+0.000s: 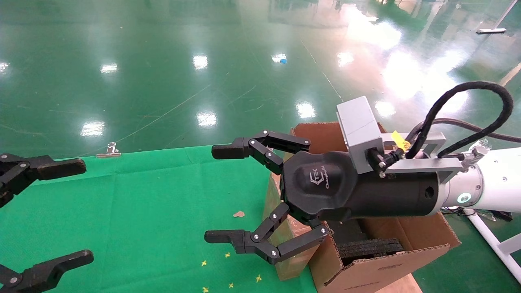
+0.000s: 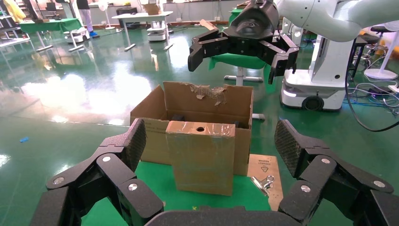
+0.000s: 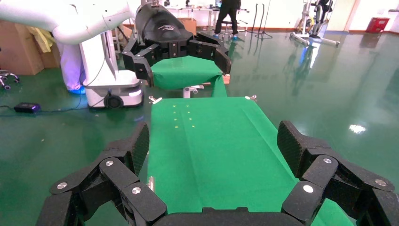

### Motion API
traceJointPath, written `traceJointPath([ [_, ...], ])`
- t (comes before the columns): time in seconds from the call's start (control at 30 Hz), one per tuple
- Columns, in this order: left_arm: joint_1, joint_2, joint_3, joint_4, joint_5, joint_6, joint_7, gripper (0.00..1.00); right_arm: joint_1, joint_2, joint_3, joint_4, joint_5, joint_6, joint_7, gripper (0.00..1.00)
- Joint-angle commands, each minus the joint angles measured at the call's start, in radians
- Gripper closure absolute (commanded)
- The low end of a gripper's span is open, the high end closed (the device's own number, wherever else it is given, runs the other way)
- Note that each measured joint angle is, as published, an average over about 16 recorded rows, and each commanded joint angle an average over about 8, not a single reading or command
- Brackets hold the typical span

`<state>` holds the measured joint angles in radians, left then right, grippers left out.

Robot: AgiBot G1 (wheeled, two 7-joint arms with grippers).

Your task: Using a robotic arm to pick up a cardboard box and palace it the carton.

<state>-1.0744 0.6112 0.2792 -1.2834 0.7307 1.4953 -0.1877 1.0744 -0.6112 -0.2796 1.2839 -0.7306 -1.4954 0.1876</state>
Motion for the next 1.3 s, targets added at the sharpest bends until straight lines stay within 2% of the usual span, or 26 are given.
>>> traceJointPath([
  [0.03,0.0,0.0,0.0,0.0,0.0,0.0,0.0,0.0,0.0,0.0,0.0,0.0,0.0,0.0,0.0,0.0],
  [0.5,0.0,0.0,0.0,0.0,0.0,0.0,0.0,0.0,0.001,0.0,-0.001,0.001,-0.003,0.0,0.0,0.0],
  [0.7,0.0,0.0,0.0,0.0,0.0,0.0,0.001,0.0,0.028,0.002,-0.031,0.015,-0.061,0.002,0.028,0.0],
  [0.83,0.0,0.0,0.001,0.0,0.0,0.0,0.001,0.0,0.085,-0.005,-0.087,0.032,-0.172,0.003,0.087,0.0],
  [0.97,-0.001,0.0,0.001,0.0,-0.001,0.0,0.001,0.0,0.184,-0.037,-0.179,0.043,-0.346,-0.019,0.177,0.0],
  [1.17,-0.001,0.0,0.002,0.001,-0.001,0.0,0.001,0.0,0.38,-0.135,-0.377,0.036,-0.632,-0.08,0.323,0.0],
  [1.3,-0.001,0.0,0.002,0.001,-0.001,0.0,0.001,0.0,0.509,-0.184,-0.522,0.031,-0.743,-0.096,0.395,0.0],
])
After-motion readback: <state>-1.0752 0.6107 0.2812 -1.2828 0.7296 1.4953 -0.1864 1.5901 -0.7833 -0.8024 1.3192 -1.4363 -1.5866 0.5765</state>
